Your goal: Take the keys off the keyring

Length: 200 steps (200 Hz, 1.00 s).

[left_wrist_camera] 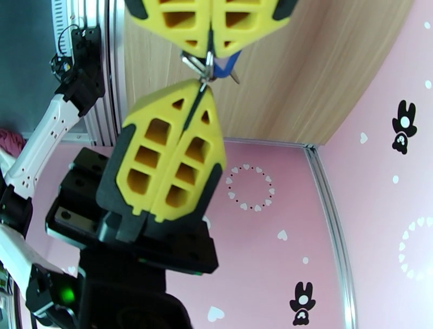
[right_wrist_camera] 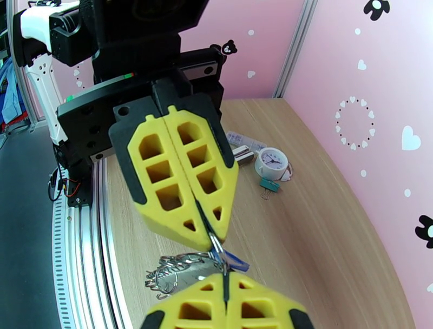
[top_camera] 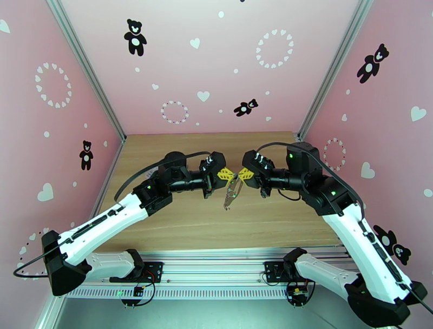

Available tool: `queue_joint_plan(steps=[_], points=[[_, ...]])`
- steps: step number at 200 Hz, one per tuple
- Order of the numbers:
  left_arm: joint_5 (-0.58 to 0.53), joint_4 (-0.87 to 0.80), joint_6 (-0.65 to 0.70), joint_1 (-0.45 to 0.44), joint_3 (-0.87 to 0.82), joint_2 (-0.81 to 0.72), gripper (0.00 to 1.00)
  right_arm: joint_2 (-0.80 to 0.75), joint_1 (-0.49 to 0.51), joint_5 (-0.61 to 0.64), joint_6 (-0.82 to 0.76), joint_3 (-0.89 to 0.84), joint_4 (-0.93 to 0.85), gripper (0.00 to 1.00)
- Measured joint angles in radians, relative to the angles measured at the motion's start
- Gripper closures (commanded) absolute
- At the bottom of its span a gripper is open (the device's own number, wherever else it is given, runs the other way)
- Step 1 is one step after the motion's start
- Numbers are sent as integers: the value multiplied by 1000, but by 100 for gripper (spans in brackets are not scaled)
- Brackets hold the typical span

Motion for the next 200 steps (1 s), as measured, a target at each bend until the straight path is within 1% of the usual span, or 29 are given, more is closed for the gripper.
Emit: queue_joint_plan(steps=[46,66,97,120,147,162,180,200], points=[[-4,162,-74,2,-100,-18,100,-2,0,17,29,-20,22,100],[-5,212,-100,5,-120,-18,100,-2,0,23,43,-32,37,100],[-3,335,-136,9,-150,-26,100,-5,-8,89,55,-54,35,100],[1,396,-151,10,-151,-27,100,-6,-8,93,62,-61,36,100],[-2,407,-154,11,-151,-27,100,-6,-8,95,66,-61,44,100],[-16,392,-153,11,-150,-27,100,-9,-8,126,69,-62,49,100],[-57,355,-153,11,-148,-27,100,-21,-8,192,83,-77,66,100],[-137,288,-153,12,-148,-27,100,-47,-10,266,140,-132,112,100]])
